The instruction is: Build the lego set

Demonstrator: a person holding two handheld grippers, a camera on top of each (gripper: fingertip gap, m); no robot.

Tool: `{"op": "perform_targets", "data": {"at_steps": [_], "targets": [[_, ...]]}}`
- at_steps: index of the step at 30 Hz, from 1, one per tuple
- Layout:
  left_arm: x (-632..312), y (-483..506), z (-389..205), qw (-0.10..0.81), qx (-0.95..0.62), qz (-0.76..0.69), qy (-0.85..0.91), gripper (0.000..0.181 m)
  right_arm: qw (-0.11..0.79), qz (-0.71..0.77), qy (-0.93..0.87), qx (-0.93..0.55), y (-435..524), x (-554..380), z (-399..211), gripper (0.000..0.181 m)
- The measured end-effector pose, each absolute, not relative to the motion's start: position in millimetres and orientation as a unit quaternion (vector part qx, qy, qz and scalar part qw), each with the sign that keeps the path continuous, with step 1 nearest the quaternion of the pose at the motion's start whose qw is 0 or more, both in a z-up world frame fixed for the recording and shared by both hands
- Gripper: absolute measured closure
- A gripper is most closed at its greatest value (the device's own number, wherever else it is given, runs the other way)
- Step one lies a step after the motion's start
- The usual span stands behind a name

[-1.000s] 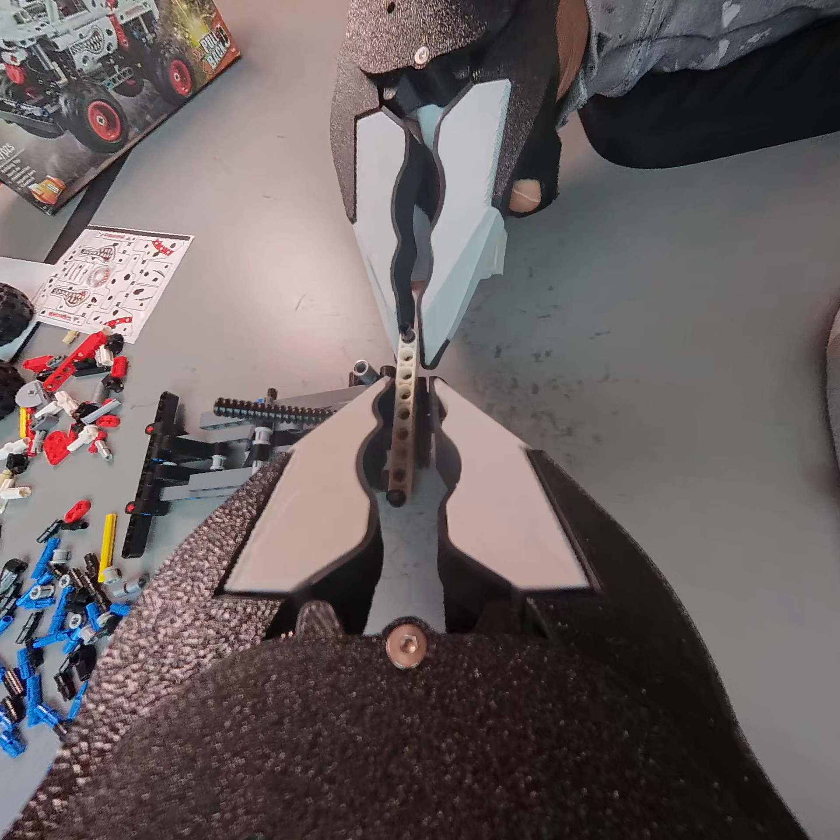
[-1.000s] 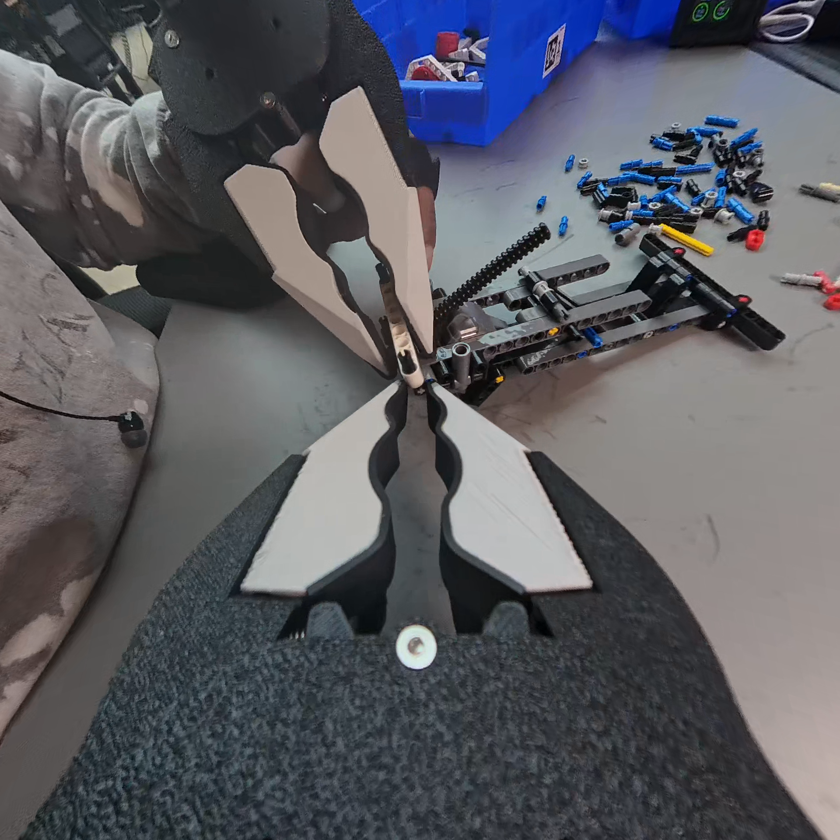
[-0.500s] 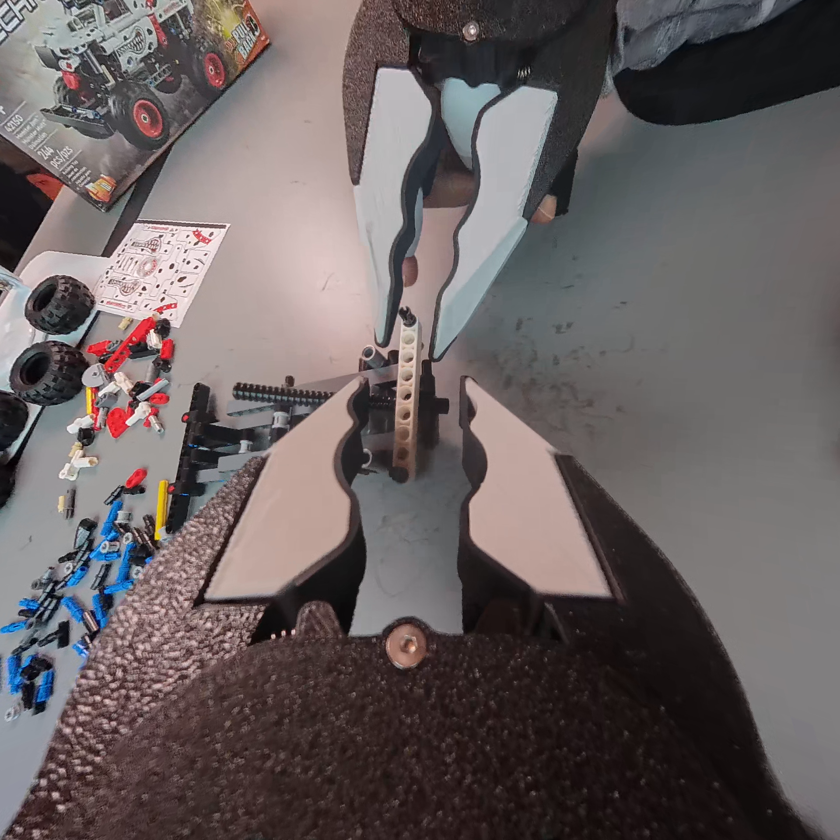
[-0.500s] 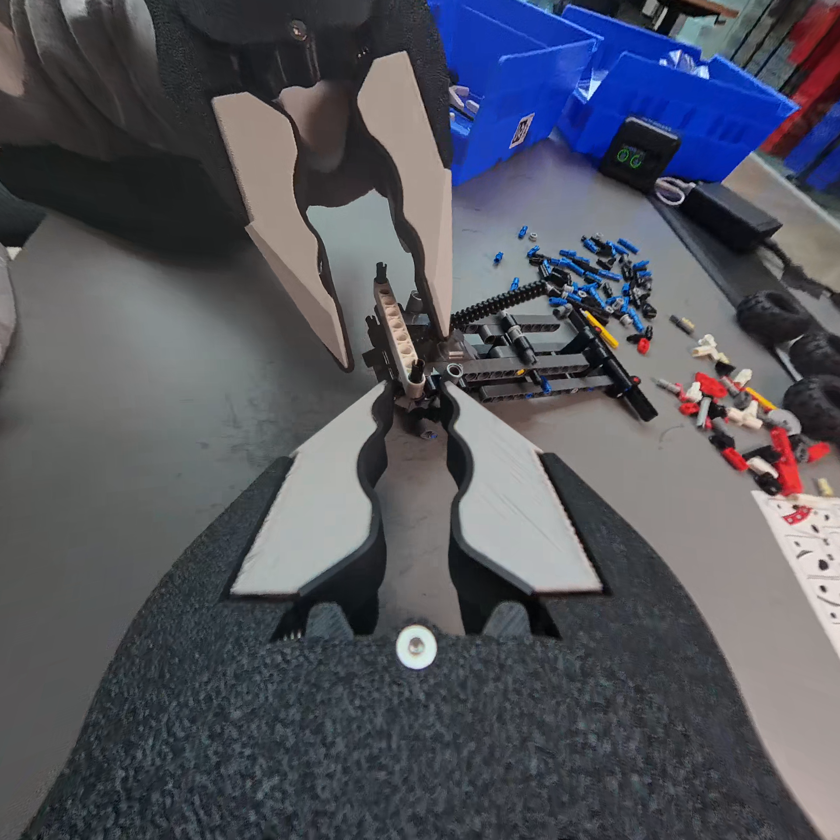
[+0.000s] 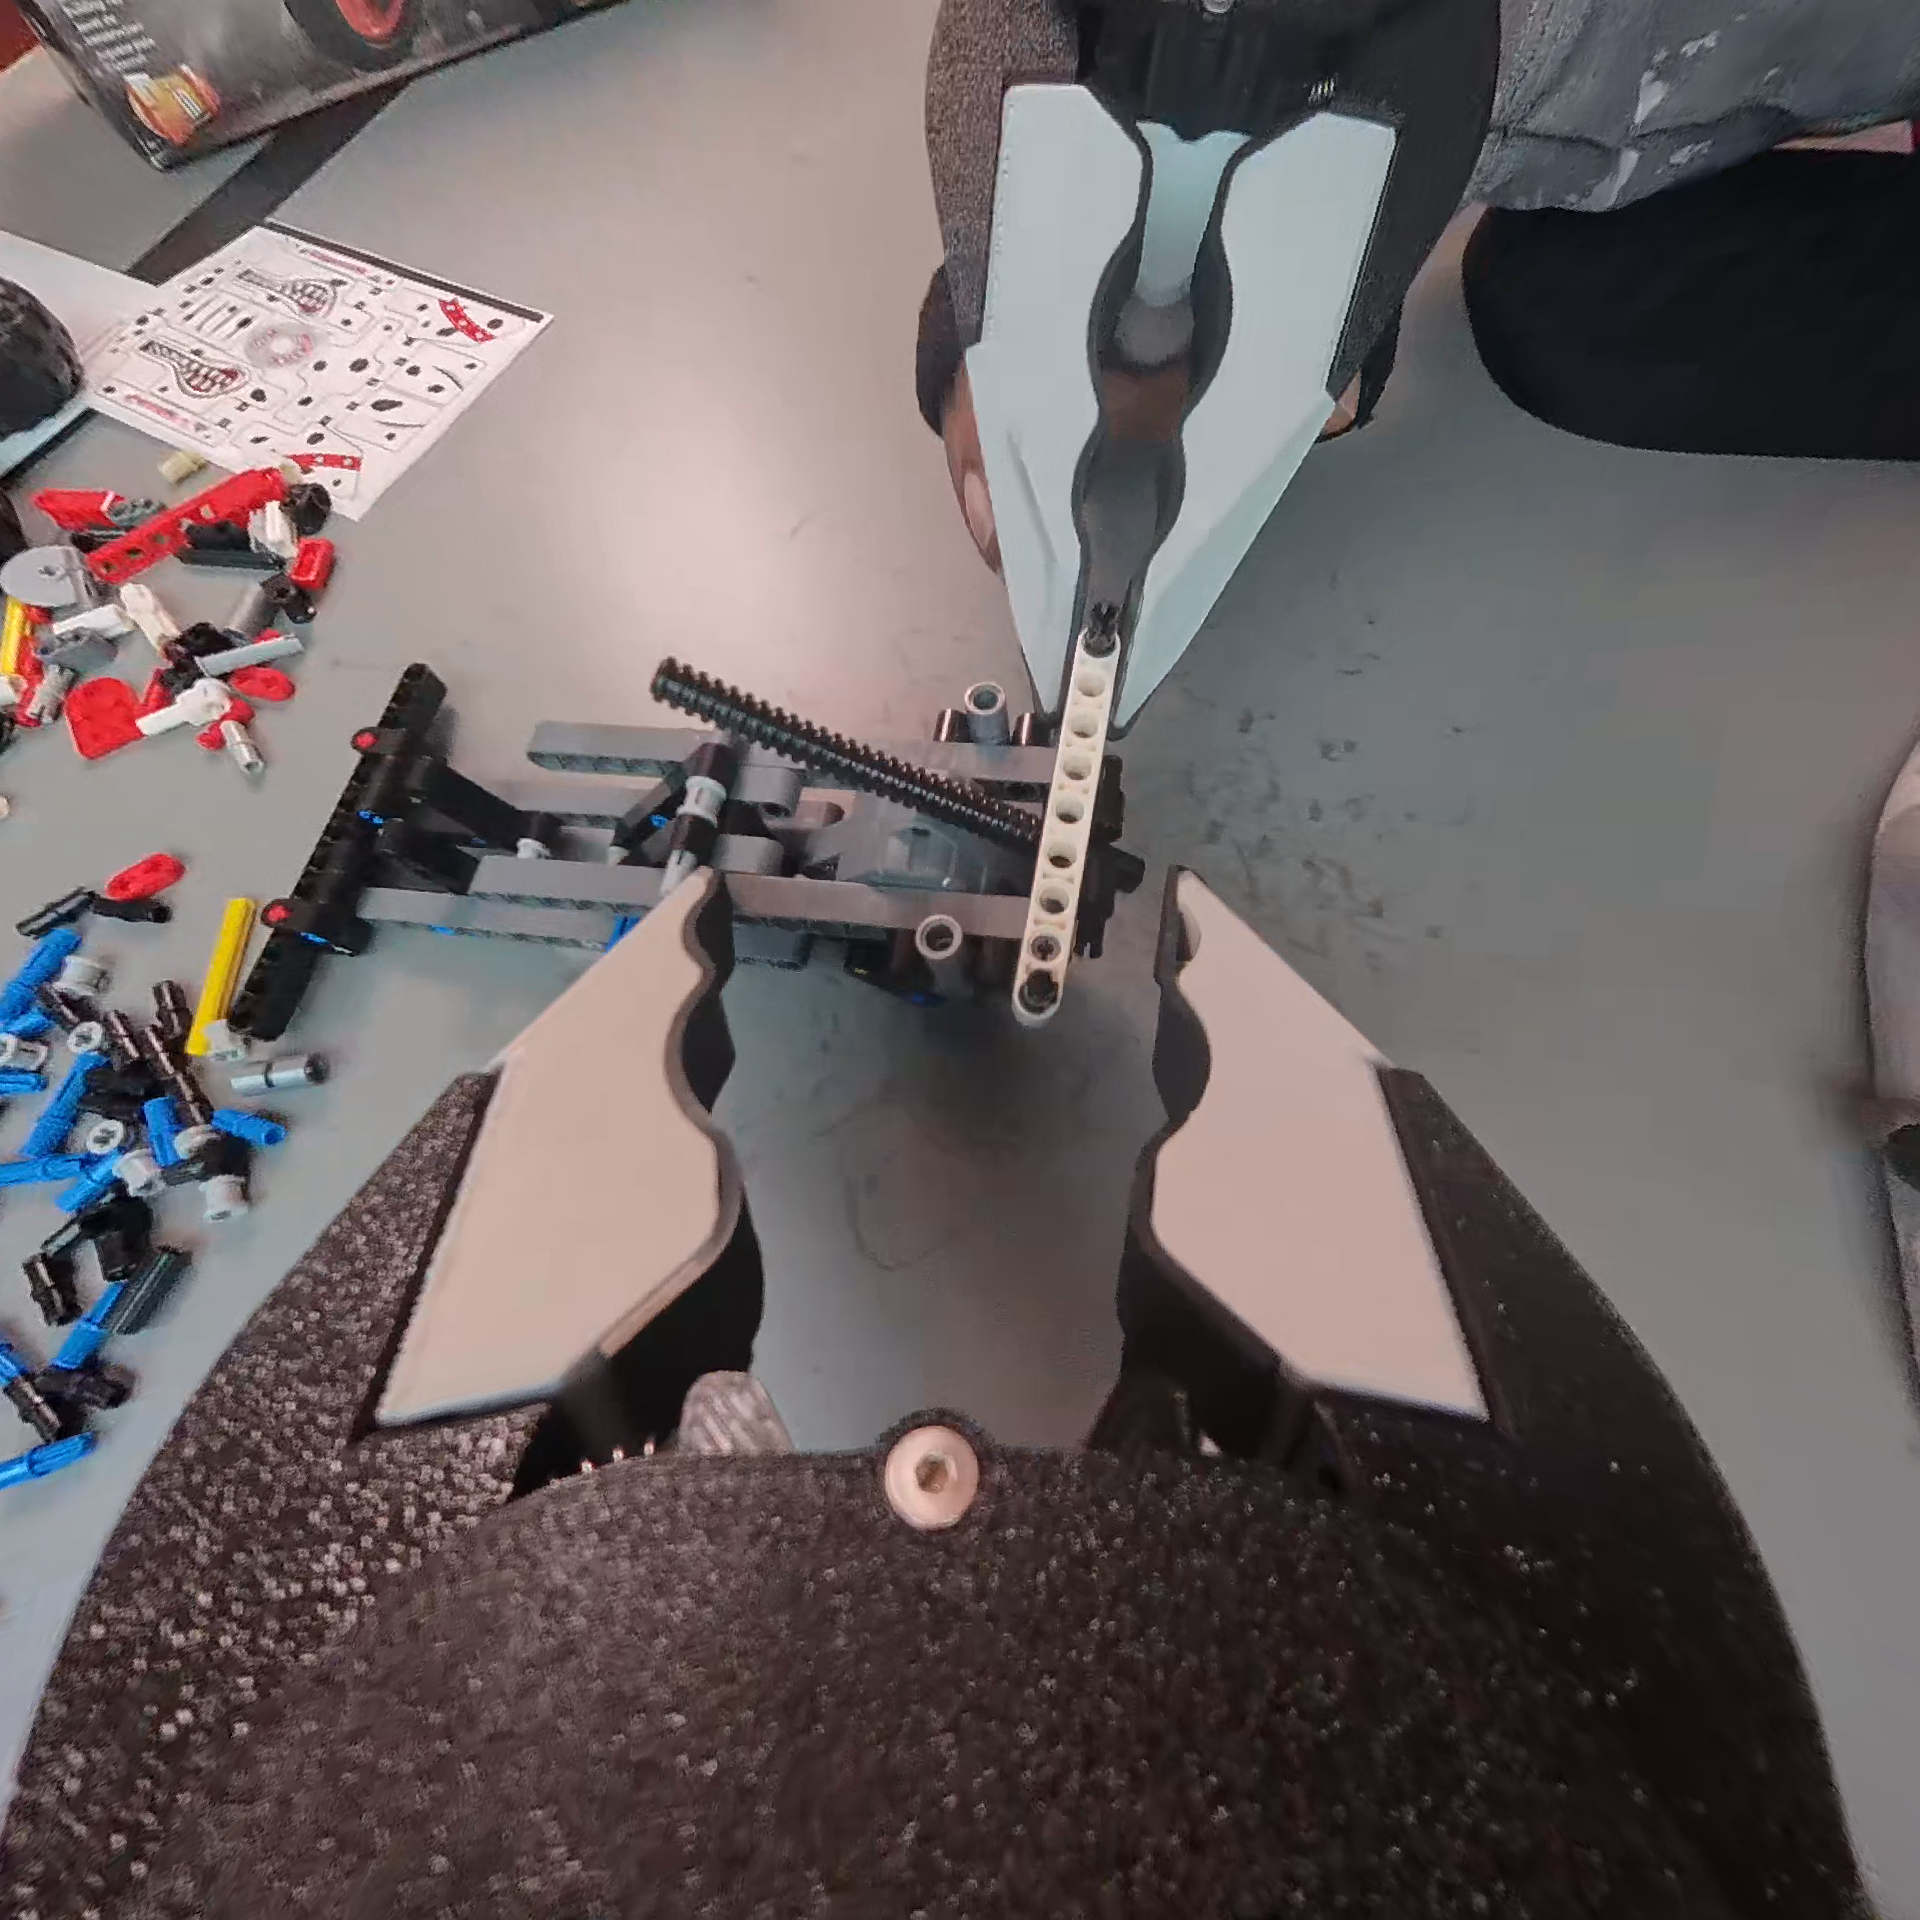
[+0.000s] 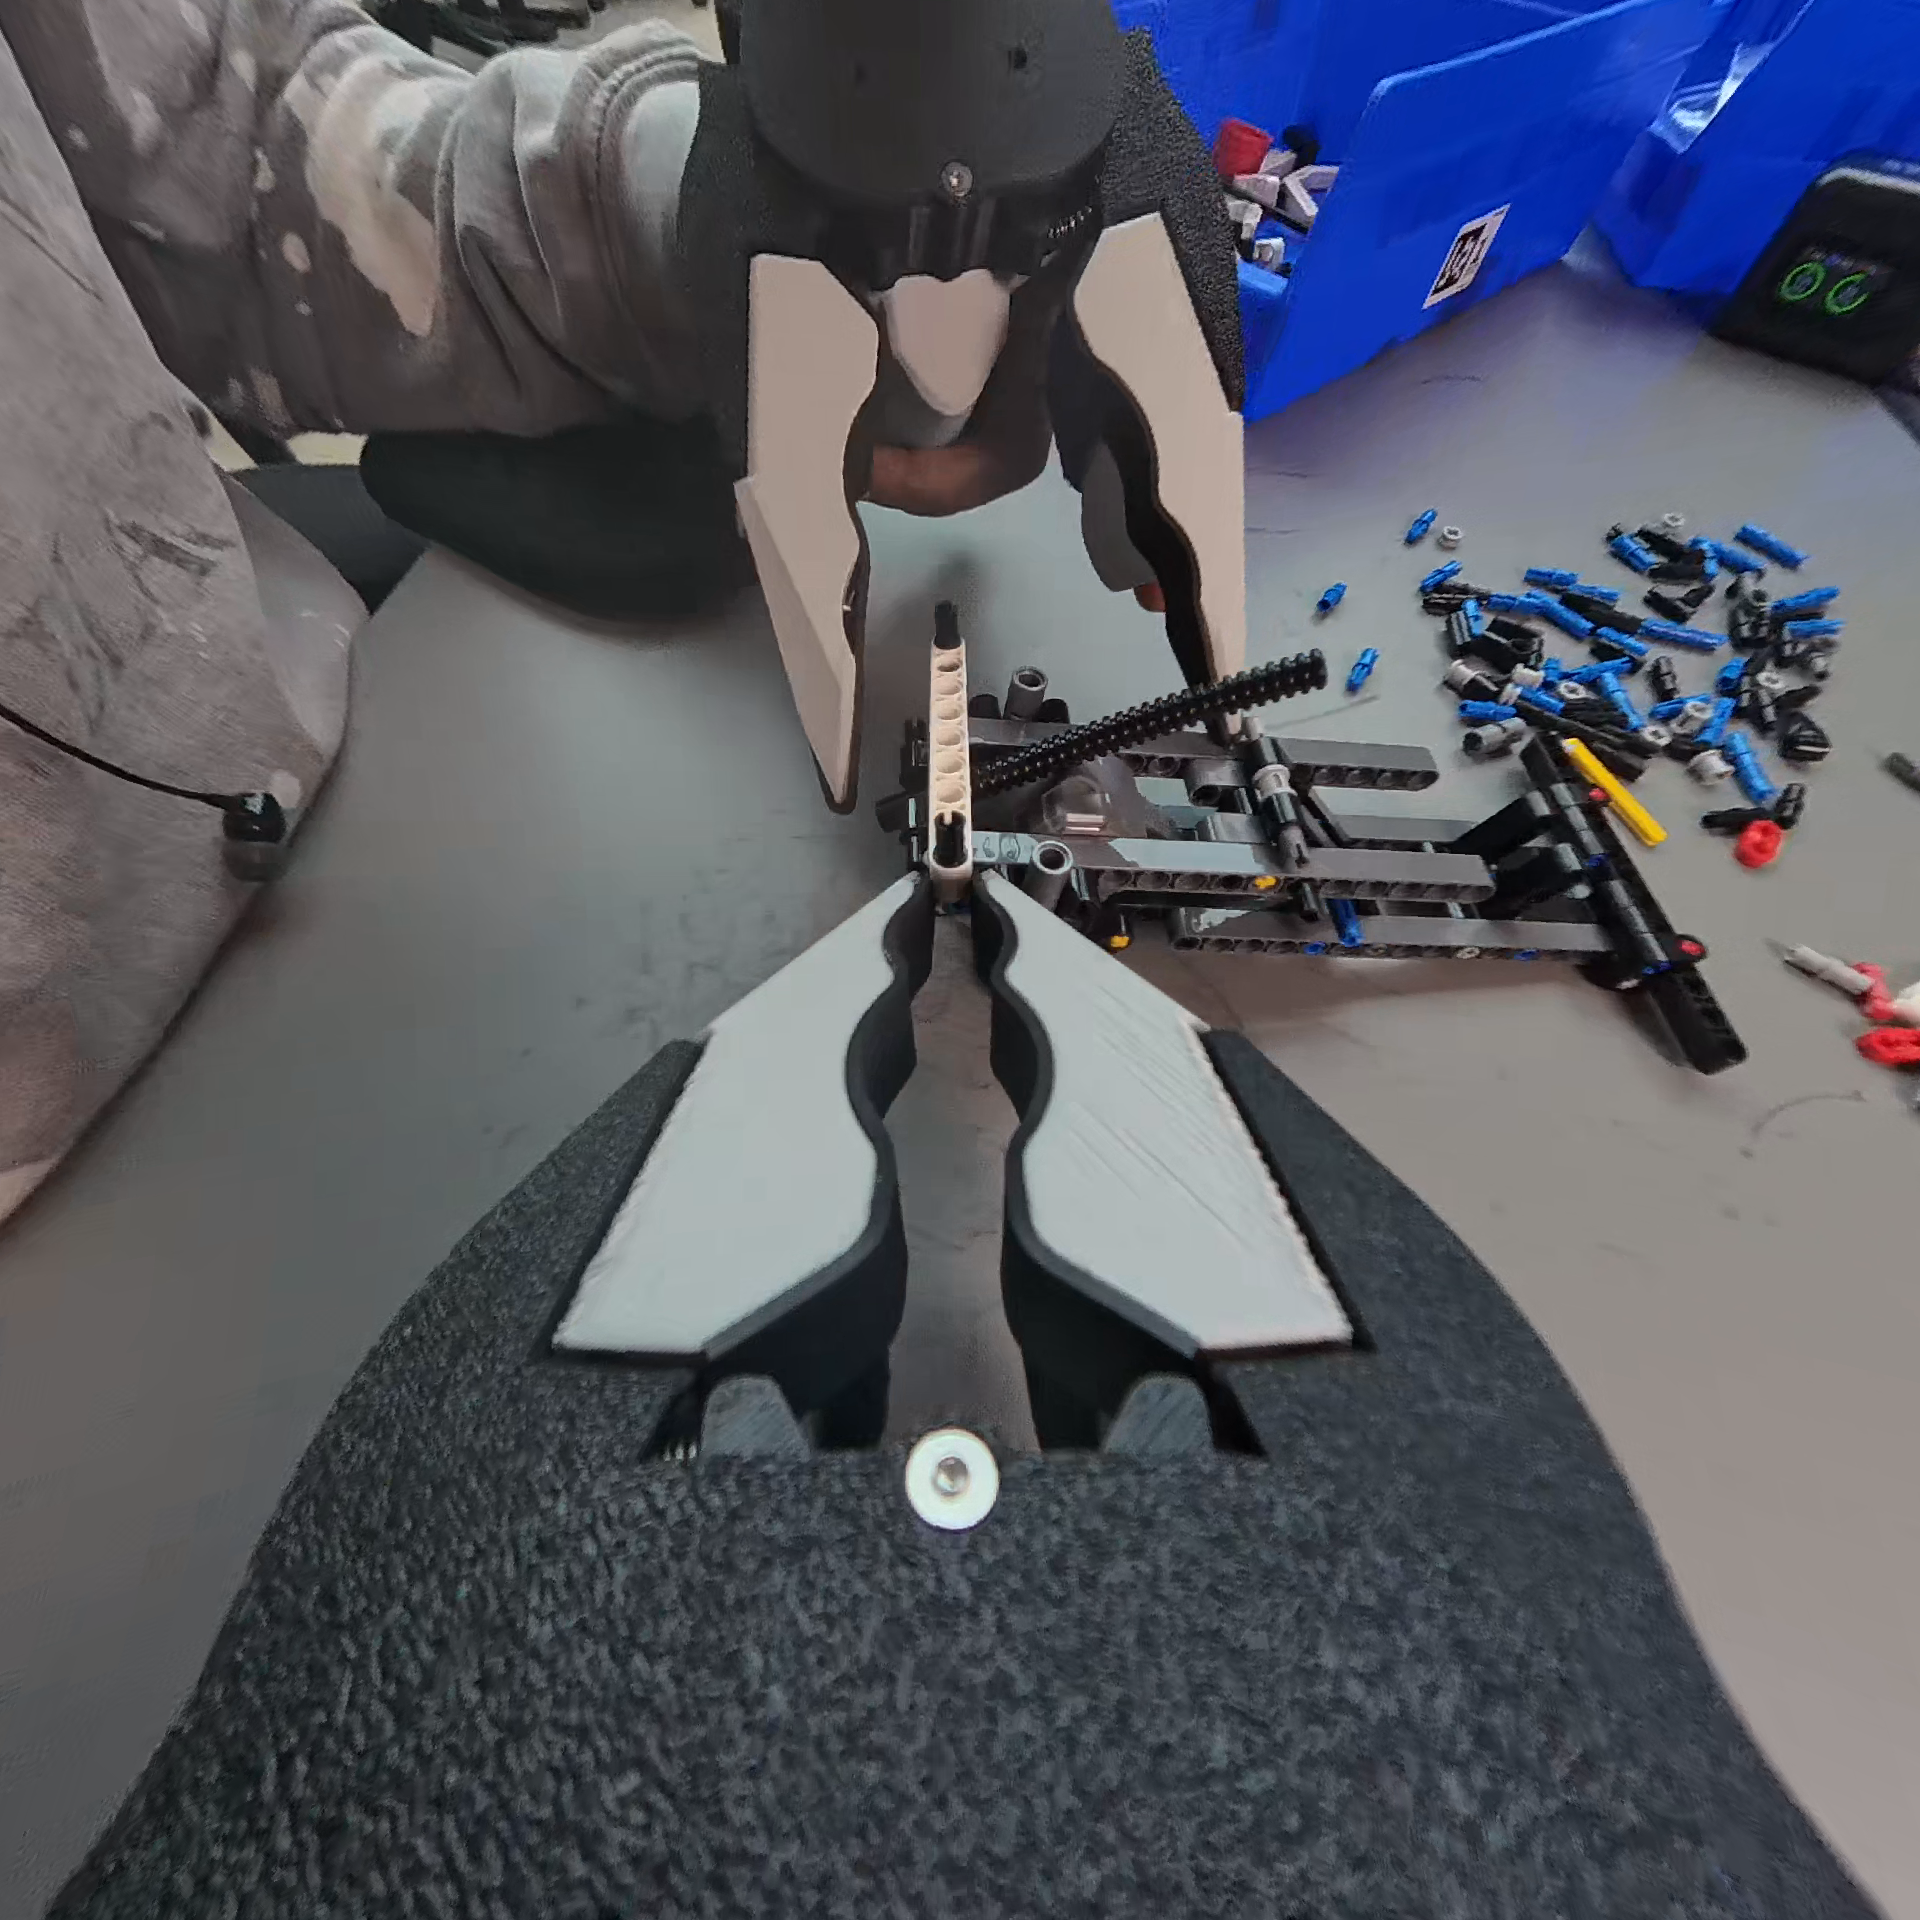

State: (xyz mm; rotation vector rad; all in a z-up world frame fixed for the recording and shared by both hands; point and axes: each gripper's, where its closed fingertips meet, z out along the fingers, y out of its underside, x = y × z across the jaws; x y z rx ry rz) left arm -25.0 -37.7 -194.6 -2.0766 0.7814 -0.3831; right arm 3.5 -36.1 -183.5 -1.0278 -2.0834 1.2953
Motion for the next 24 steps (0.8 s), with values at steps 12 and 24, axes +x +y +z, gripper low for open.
{"op": "perform_targets", "data": {"at_steps": [12,24], "targets": [[-21.5,-33.2,-196.2,0.442,-0.826,-0.131,0.326,0.102,0.229,0.488,-0.727,-0.425,-39.1,3.8,-181.4,0.171],[-20.3,-34.7,-196.1,0.443,-0.822,-0.128,0.333,0.106,0.232,0.483,-0.743,-0.401,-41.7,0.6,-182.1,0.175]]}}
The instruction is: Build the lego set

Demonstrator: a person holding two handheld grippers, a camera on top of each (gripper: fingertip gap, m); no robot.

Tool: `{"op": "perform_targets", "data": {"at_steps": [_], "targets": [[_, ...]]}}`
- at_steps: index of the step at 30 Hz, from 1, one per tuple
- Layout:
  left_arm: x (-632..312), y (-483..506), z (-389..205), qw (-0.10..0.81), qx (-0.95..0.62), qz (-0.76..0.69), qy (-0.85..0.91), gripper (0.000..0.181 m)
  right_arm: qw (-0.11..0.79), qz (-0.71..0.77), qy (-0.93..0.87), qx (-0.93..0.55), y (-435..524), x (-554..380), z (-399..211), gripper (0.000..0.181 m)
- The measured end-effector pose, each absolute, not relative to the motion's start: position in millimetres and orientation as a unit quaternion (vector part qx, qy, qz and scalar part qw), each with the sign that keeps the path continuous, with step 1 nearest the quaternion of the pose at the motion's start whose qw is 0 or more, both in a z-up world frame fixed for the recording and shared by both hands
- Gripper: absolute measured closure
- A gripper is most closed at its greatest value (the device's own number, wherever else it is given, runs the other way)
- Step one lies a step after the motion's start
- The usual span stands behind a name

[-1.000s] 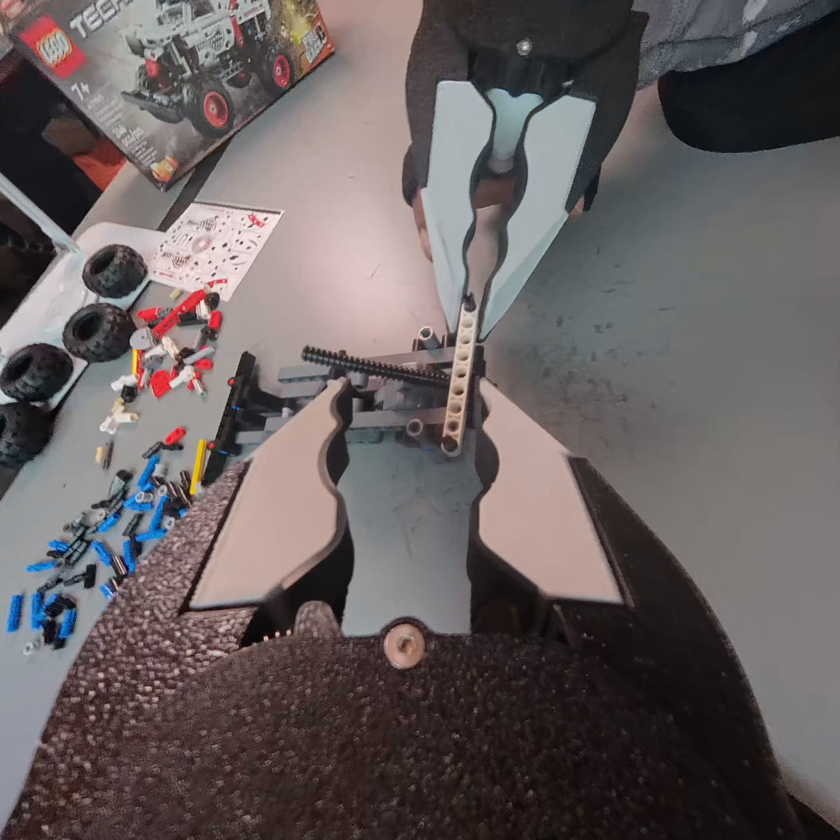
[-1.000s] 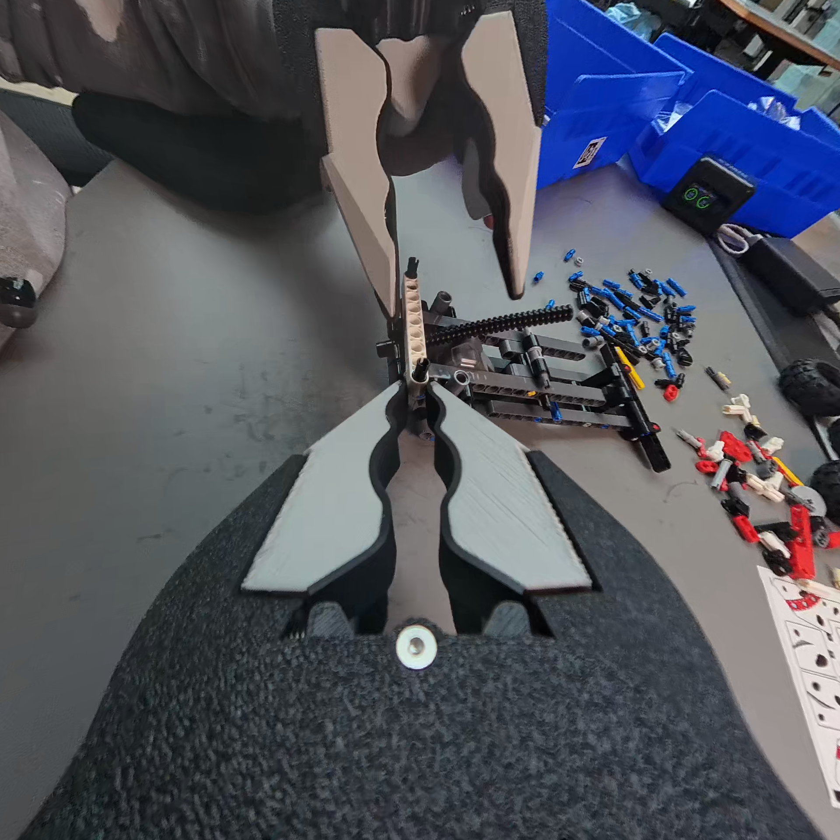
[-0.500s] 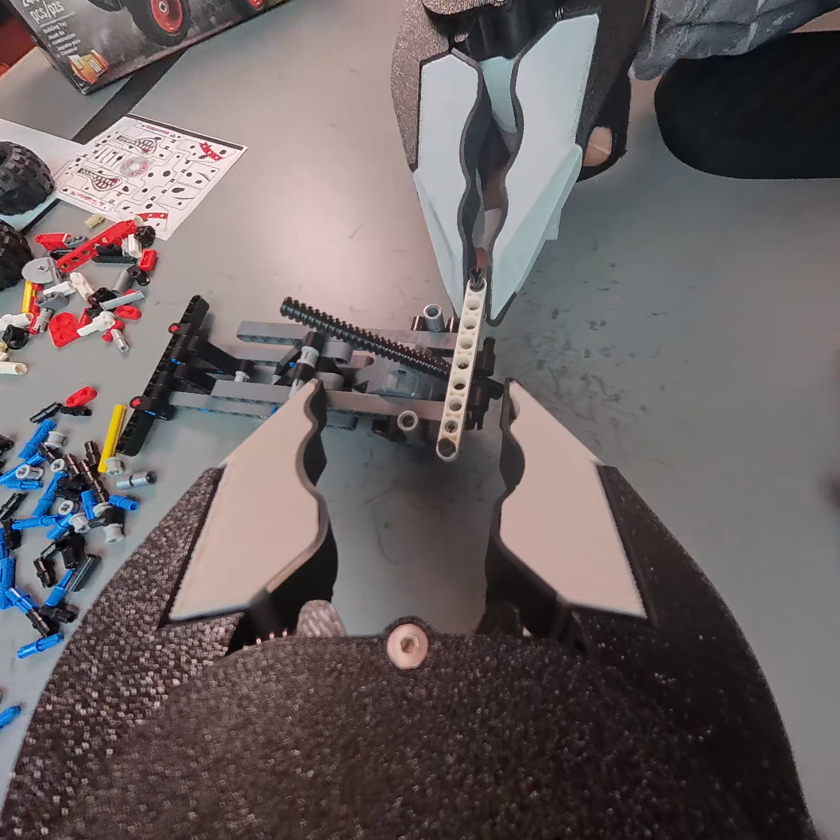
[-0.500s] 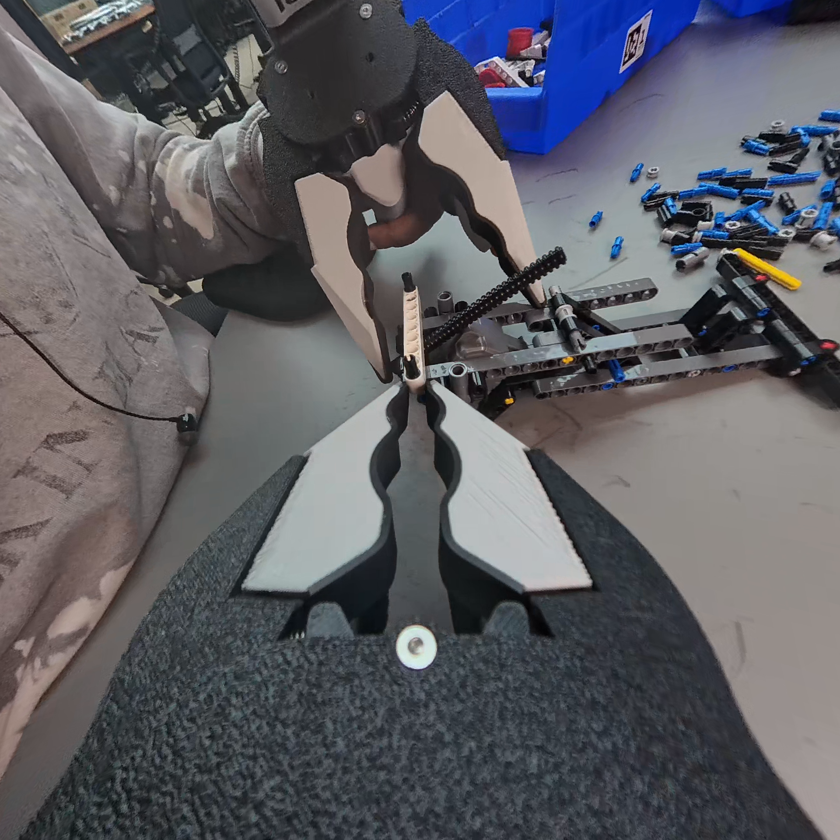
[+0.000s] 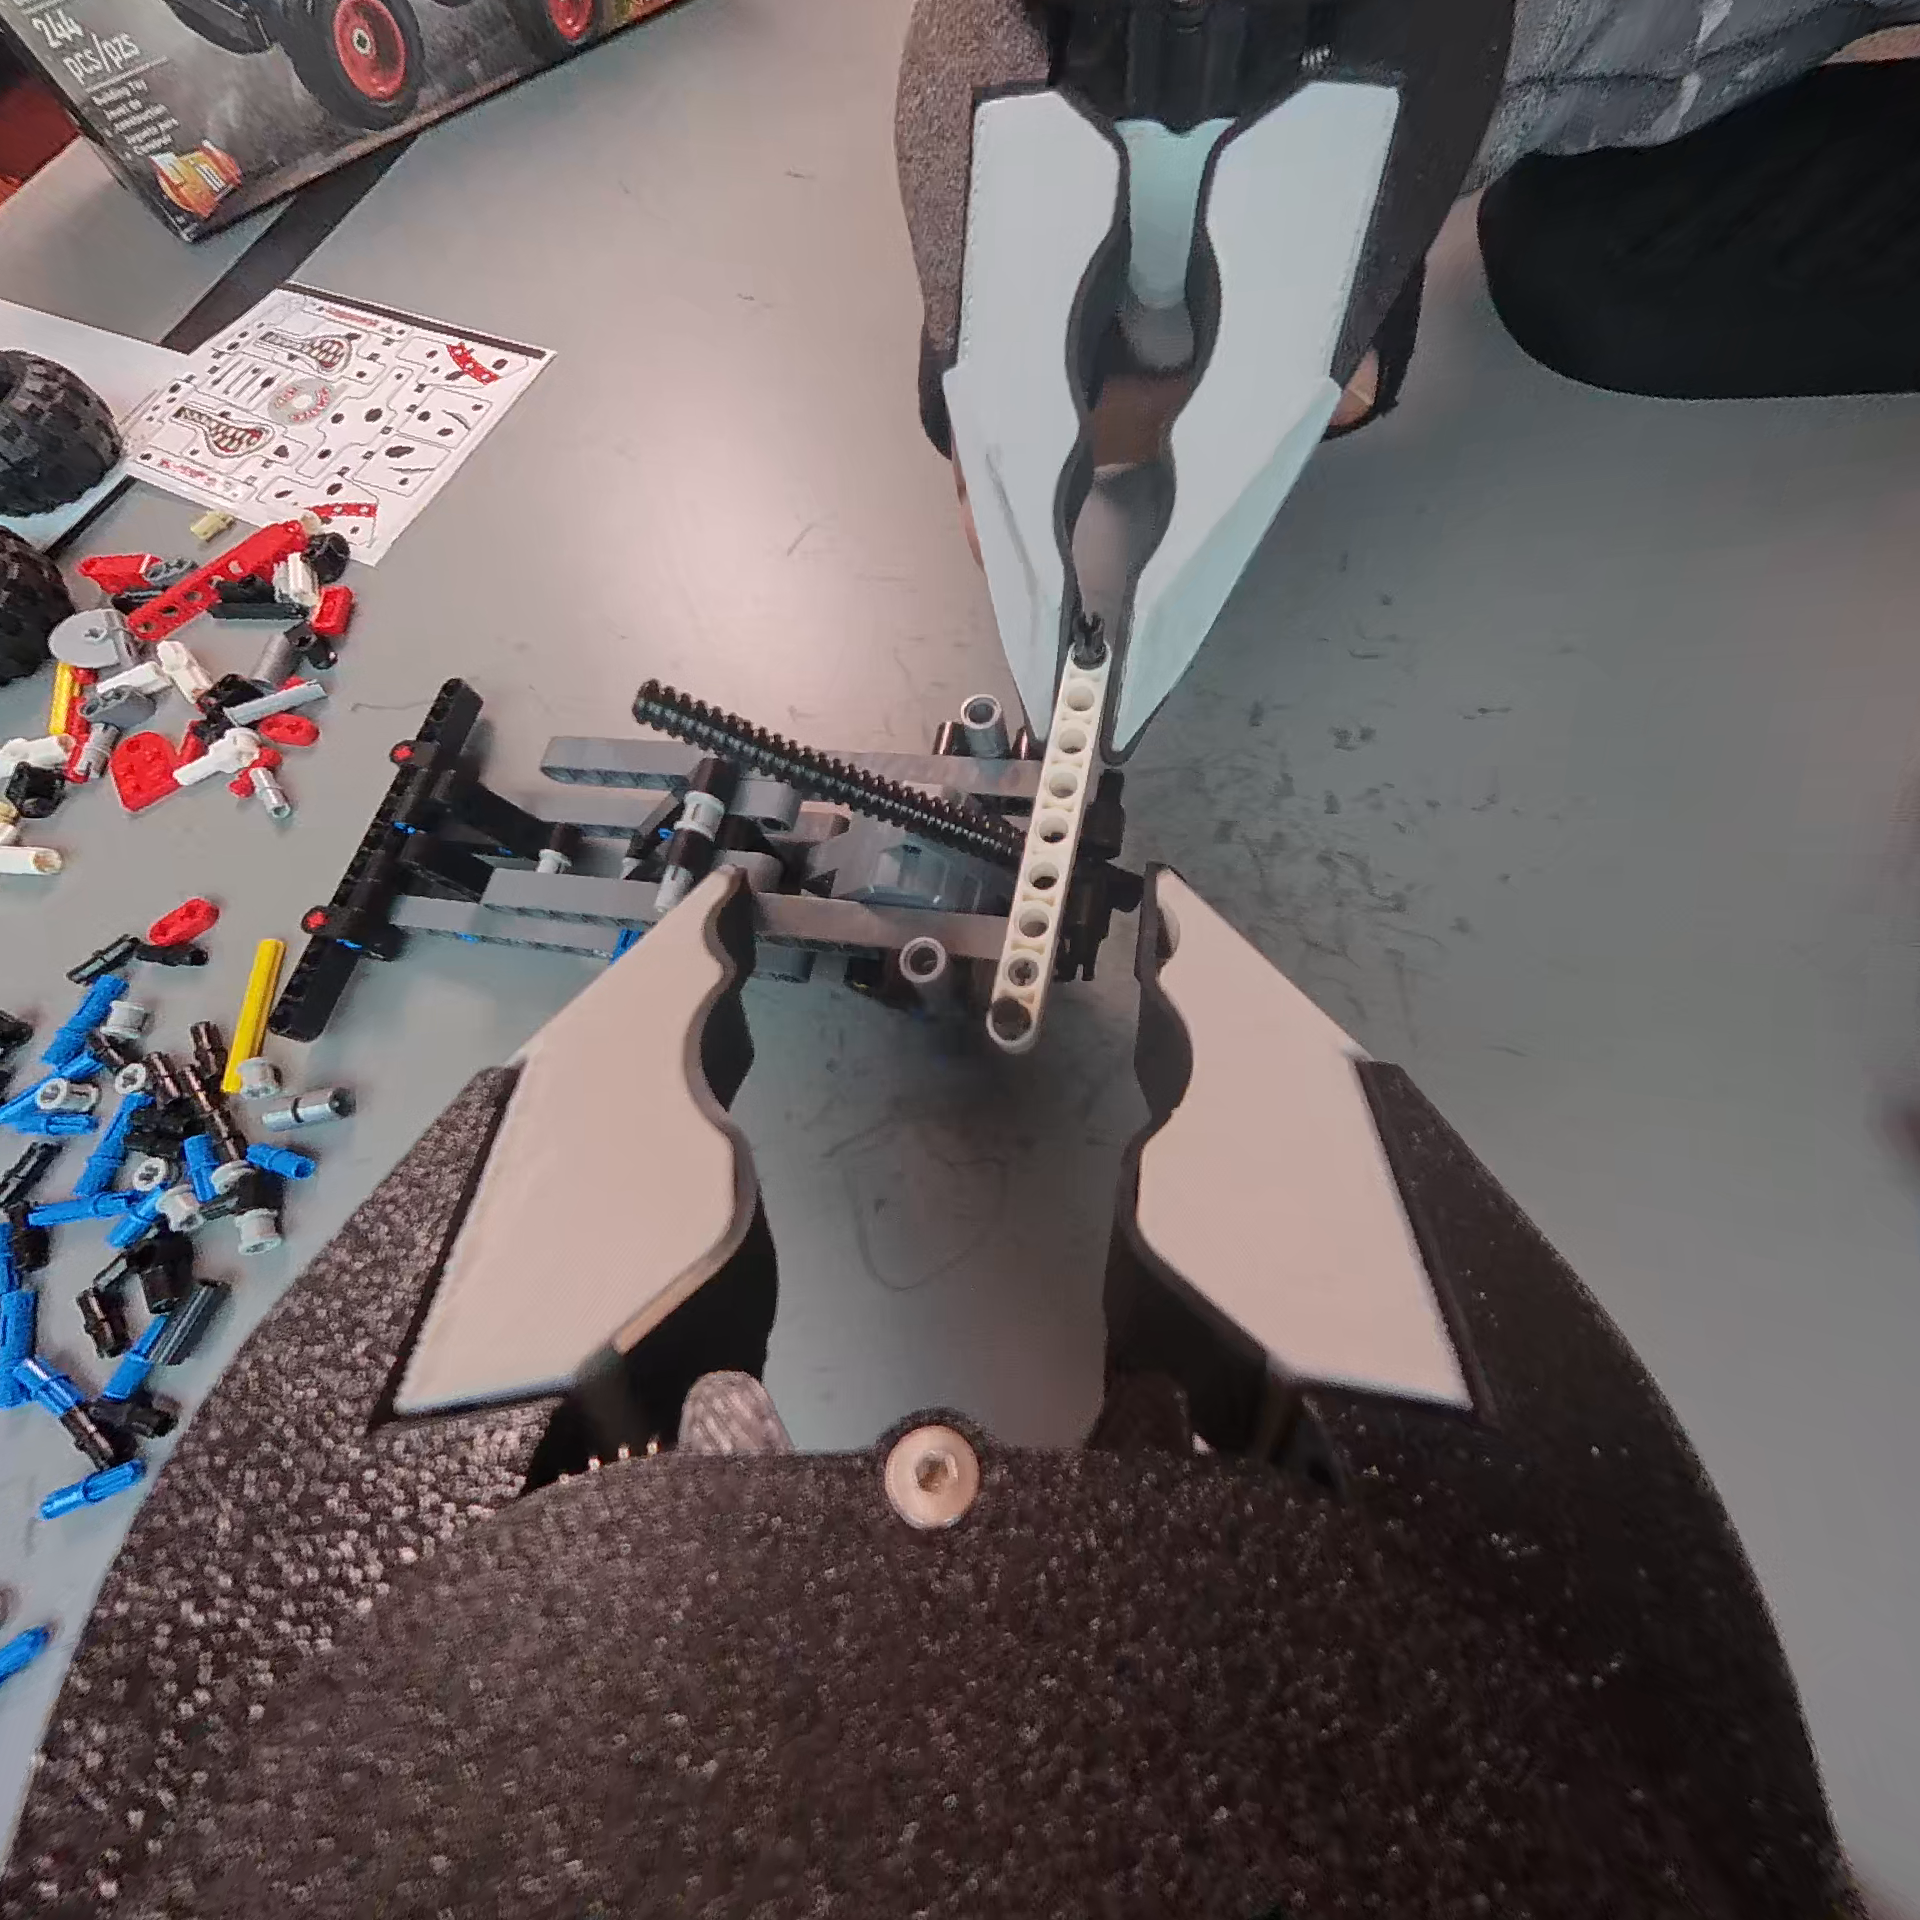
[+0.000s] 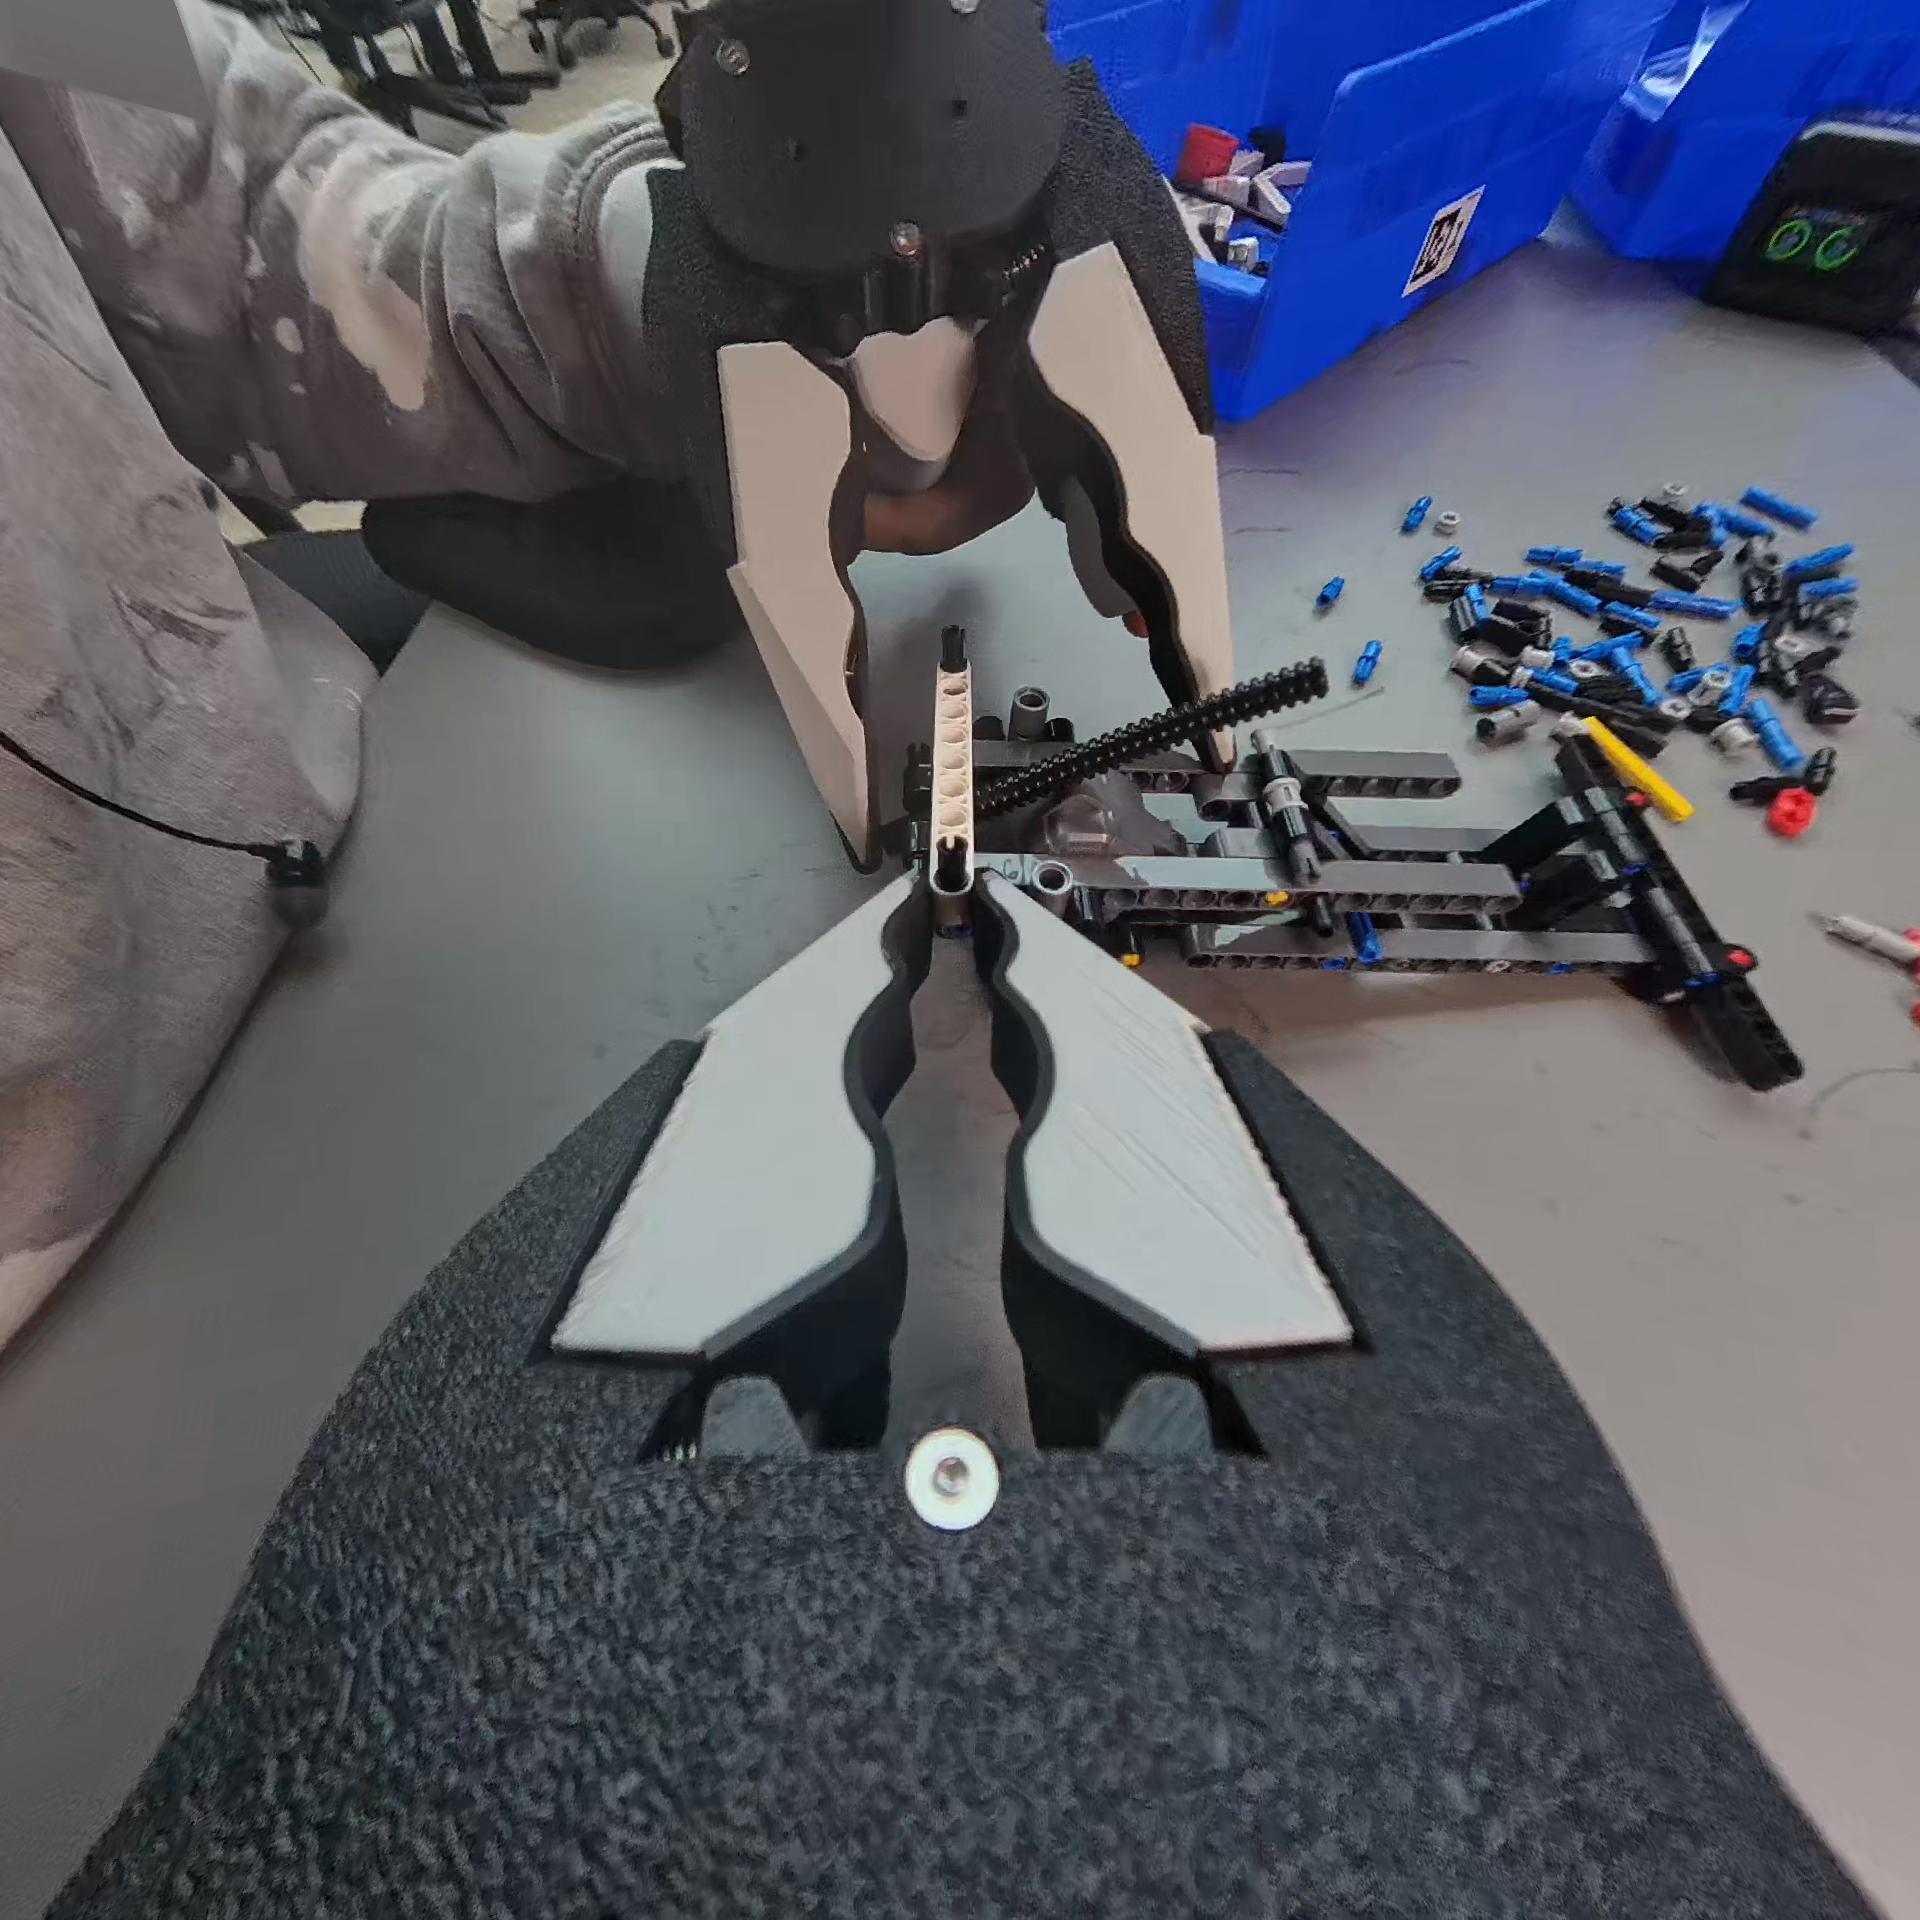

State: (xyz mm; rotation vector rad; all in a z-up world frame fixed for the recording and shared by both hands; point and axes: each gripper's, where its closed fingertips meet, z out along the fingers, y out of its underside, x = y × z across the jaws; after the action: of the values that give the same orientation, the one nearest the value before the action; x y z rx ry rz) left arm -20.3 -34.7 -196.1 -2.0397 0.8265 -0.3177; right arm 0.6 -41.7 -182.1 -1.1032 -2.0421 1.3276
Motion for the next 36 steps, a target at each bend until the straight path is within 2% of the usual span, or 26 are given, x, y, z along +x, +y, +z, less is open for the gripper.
{"op": "perform_targets", "data": {"at_steps": [2,3,7,11,14,22,24,26,36], "targets": [[-19.6,-35.2,-195.9,0.444,-0.821,-0.127,0.336,0.109,0.186,0.514,-0.720,-0.427,-41.3,0.6,-182.0,0.175],[-16.5,-37.2,-195.8,0.443,-0.818,-0.134,0.342,0.122,0.177,0.521,-0.712,-0.436,-39.6,-0.7,-181.8,0.175],[-18.2,-34.7,-197.6,0.442,-0.820,-0.109,0.346,0.110,0.213,0.501,-0.733,-0.407,-41.3,0.4,-182.1,0.174],[-16.8,-40.3,-196.0,0.438,-0.815,-0.123,0.358,0.123,0.278,0.464,-0.753,-0.374,-39.6,-0.8,-181.1,0.173],[-20.0,-42.4,-195.8,0.433,-0.818,-0.115,0.360,0.123,0.334,0.428,-0.767,-0.341,-38.2,-0.6,-177.0,0.172],[-18.9,-42.0,-195.7,0.437,-0.818,-0.124,0.354,0.123,0.348,0.409,-0.777,-0.329,-38.5,-2.3,-179.2,0.169],[-18.2,-41.5,-195.8,0.437,-0.817,-0.123,0.355,0.123,0.351,0.406,-0.781,-0.319,-42.4,-1.9,-179.3,0.164],[-18.4,-41.5,-195.8,0.437,-0.817,-0.123,0.355,0.123,0.363,0.395,-0.781,-0.319,-39.7,-3.9,-178.9,0.171],[-18.4,-41.5,-195.4,0.440,-0.815,-0.132,0.353,0.123,0.347,0.424,-0.771,-0.325,-40.5,-3.6,-179.2,0.173]]}}
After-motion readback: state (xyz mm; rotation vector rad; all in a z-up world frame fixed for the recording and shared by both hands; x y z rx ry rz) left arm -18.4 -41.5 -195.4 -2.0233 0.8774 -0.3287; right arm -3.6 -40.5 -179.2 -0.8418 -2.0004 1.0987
